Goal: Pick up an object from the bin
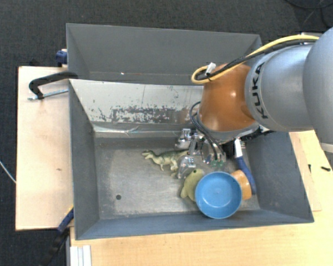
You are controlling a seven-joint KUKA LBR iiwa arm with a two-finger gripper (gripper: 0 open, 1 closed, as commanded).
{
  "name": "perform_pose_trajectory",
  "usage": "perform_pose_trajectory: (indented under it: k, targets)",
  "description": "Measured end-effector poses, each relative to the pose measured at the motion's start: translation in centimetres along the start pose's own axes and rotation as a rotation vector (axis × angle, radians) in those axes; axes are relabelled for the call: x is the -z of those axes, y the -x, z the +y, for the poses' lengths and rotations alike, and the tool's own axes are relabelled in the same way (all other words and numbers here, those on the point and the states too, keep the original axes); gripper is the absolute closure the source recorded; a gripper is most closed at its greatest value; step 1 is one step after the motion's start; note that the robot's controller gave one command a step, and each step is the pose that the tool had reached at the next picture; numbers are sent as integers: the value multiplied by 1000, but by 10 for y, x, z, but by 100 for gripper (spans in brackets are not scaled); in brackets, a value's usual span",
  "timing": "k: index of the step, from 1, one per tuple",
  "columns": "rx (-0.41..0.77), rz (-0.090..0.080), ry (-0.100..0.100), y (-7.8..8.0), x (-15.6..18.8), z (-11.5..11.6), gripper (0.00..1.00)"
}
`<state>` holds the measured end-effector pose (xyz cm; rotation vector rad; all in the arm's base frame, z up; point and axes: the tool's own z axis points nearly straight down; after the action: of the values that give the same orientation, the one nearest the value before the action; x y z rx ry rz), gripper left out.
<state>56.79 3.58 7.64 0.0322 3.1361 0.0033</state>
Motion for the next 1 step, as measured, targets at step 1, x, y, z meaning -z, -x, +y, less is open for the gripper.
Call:
perform_pose_trajectory:
  k: [1]
  targets:
    - [106, -8, -1, -22, 143, -10, 100]
